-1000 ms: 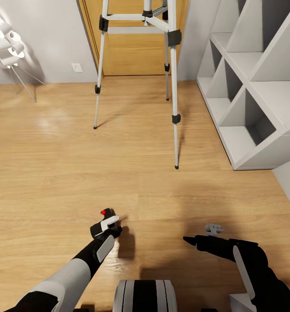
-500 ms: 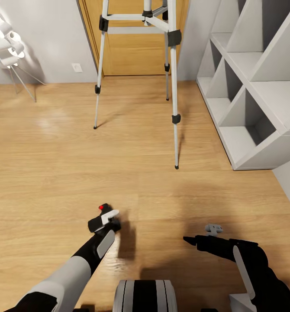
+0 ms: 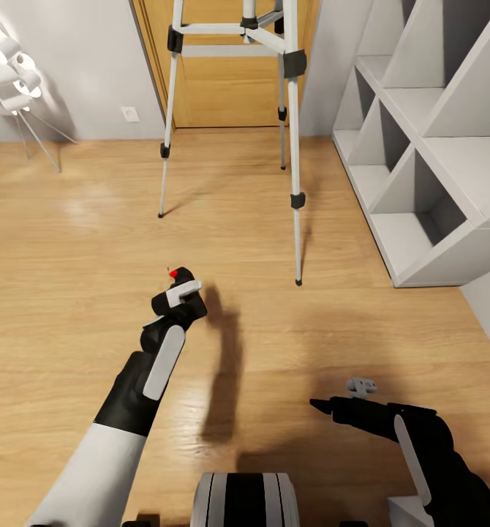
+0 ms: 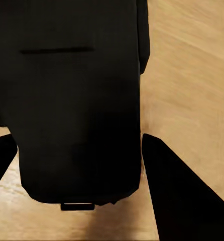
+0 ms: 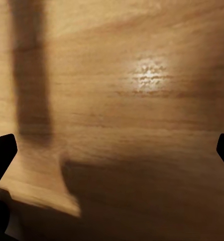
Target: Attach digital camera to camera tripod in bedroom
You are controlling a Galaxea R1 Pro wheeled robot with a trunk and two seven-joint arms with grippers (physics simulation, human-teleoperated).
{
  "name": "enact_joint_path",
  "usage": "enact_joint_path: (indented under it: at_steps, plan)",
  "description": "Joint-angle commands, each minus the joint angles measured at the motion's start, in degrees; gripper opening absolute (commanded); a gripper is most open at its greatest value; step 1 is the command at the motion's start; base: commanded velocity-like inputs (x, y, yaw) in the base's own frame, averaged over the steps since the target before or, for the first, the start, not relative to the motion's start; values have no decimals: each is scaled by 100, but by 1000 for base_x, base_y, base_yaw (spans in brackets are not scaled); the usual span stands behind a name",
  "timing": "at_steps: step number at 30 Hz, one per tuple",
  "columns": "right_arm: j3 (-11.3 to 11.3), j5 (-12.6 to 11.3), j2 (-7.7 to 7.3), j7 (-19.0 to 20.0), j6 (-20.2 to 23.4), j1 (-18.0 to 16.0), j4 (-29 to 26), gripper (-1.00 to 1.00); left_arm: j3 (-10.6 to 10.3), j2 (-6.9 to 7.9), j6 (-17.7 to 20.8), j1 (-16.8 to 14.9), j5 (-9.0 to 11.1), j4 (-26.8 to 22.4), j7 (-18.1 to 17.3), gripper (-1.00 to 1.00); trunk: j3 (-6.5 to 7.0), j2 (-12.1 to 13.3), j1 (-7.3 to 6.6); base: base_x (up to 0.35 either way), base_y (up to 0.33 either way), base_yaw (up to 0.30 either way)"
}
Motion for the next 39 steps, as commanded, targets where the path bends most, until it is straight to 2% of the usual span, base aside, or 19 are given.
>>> enact_joint_path:
  at_steps: [1, 7, 12, 24, 25, 29, 30, 31, 33, 35, 39]
  plan:
    - [-6, -29, 0, 1, 39, -3, -3, 100, -8, 2, 15, -4, 21, -5, 47, -100, 19, -1, -4, 0, 0, 0]
    - [1, -35, 0, 1, 37, -3, -3, 100, -15, 18, 21, -3, 23, -11, 27, -100, 152, 7, -20, 0, 0, 0]
    - [8, -37, 0, 1, 37, -3, -3, 100, -17, 21, 21, -2, 21, -11, 24, -100, 152, 7, -20, 0, 0, 0]
    - [11, -46, 0, 1, 37, -3, -3, 100, -17, 25, 21, -2, 69, -7, 13, -100, 418, 23, -51, 0, 0, 0]
    - [11, -46, -1, 1, 37, -3, -2, 100, -11, 73, 21, -2, 282, 1, -6, -100, 440, 25, -53, 0, 0, 0]
    - [11, -46, 0, 1, 37, -4, 2, 100, -9, 192, 26, -2, 617, -1, -12, -100, 529, 30, -64, 0, 0, 0]
    - [11, -46, 0, 1, 37, -3, 6, 100, -9, 262, 28, -2, 782, 0, -17, -100, 551, 32, -66, 0, 0, 0]
    - [11, -52, -1, 1, 37, -3, 36, 100, -9, 463, 34, -2, 1223, 14, -24, -100, 573, 33, -69, 0, 0, 0]
    - [14, -53, -1, 1, 37, -3, 44, 100, -9, 543, 35, -2, 1371, 50, -23, -100, 617, 36, -74, 0, 0, 0]
    - [18, -60, 0, 8, 37, -3, 56, 100, -9, 763, 132, -2, 1593, 192, -26, -100, 662, 38, -79, 0, 0, 0]
    - [19, -69, -5, 18, 37, -3, 77, 100, -8, 1060, 494, 3, 1848, 293, -29, -100, 750, 44, -90, 0, 0, 0]
